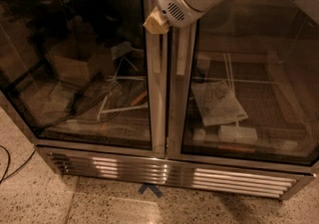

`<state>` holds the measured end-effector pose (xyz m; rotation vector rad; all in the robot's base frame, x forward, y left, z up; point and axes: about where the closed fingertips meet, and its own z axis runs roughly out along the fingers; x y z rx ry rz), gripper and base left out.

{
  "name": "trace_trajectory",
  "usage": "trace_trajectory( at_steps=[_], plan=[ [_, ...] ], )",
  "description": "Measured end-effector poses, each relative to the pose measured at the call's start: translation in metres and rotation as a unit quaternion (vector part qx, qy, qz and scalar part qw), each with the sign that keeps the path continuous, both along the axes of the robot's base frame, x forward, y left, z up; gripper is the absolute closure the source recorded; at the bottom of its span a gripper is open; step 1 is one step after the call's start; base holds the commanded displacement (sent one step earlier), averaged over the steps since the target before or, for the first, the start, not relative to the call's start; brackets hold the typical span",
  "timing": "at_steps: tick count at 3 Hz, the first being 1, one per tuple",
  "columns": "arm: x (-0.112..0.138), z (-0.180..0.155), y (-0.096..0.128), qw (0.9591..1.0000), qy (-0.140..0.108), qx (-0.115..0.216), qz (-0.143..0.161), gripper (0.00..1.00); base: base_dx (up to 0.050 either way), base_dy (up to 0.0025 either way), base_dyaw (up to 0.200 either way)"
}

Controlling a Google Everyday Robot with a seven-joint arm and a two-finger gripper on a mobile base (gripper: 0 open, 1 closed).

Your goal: Place blue chip bag into bottom drawer

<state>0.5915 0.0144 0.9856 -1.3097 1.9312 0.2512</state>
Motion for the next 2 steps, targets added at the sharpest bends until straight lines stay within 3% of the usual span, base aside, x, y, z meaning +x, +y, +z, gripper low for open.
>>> trace_trajectory(
  at_steps=[2],
  plan=[
    [0.0016, -0.0009, -0.0006, 0.9999, 0.005, 0.013, 0.009, 1.00, 0.000, 0.00000, 0.000]
  ],
)
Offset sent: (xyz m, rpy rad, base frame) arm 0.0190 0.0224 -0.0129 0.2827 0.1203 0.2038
